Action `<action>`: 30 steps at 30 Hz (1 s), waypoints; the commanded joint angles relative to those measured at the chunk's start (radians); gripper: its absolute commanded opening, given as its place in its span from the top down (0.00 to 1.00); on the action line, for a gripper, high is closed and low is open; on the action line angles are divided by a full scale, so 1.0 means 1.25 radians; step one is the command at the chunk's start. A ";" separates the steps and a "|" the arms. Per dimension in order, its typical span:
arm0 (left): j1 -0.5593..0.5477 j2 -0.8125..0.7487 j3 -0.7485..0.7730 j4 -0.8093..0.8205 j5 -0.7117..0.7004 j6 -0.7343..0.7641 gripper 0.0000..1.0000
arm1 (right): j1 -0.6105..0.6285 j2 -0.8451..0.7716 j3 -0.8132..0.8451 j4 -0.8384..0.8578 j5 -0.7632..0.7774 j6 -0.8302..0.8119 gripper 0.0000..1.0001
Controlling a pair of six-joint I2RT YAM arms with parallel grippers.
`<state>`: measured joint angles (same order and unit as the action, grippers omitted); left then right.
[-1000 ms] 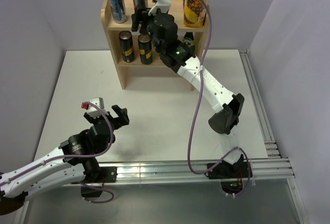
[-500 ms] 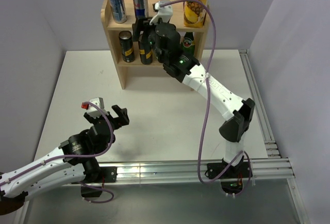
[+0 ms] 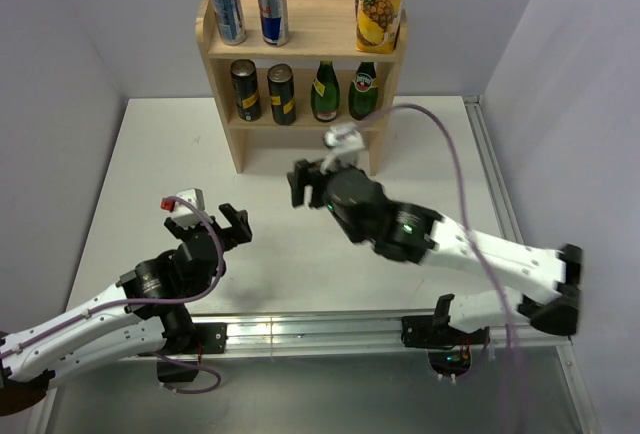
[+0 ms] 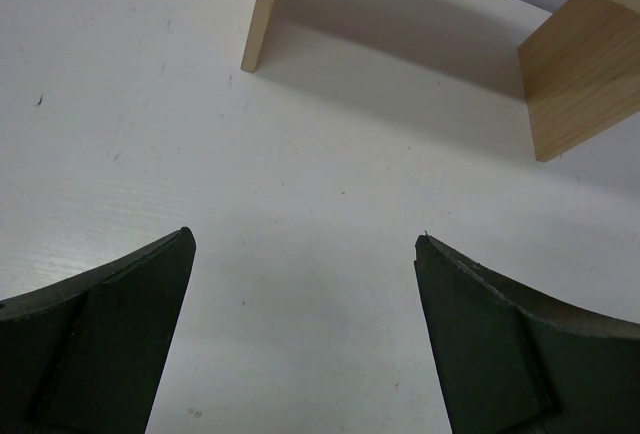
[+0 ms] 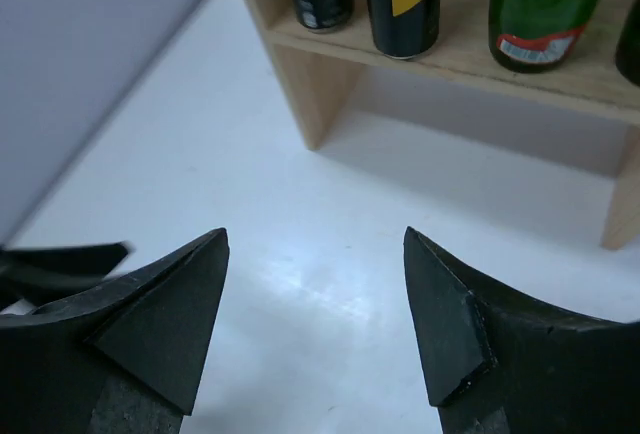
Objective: Place and organize the beverage onto the shelf
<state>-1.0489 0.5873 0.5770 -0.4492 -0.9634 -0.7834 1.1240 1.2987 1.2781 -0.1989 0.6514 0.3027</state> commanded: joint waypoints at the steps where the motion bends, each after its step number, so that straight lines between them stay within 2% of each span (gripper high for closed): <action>1: -0.004 0.008 0.006 0.023 -0.002 0.003 0.01 | 0.080 -0.204 -0.122 -0.014 0.151 0.128 0.22; 2: -0.004 0.010 0.007 0.022 -0.005 0.003 0.01 | 0.098 -0.275 -0.153 -0.030 0.165 0.143 0.11; 7: -0.005 0.028 0.073 -0.061 0.014 -0.035 0.02 | 0.179 -0.445 -0.261 -0.243 0.261 0.295 0.10; 9: -0.008 0.031 0.111 -0.080 0.025 -0.042 0.02 | 0.192 -0.528 -0.279 -0.297 0.272 0.321 0.08; 13: -0.011 0.025 0.176 -0.122 0.030 -0.032 0.01 | 0.194 -0.591 -0.297 -0.330 0.280 0.326 0.07; 18: -0.014 0.015 0.229 -0.160 0.025 -0.020 0.01 | 0.195 -0.618 -0.298 -0.345 0.282 0.320 0.07; 30: -0.015 0.011 0.238 -0.166 0.012 -0.010 0.01 | 0.195 -0.627 -0.305 -0.322 0.256 0.277 0.07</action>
<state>-1.0622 0.5938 0.8387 -0.6418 -0.9386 -0.8062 1.3617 0.5247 0.9070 -0.6178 0.9596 0.6640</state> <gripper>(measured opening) 0.993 0.929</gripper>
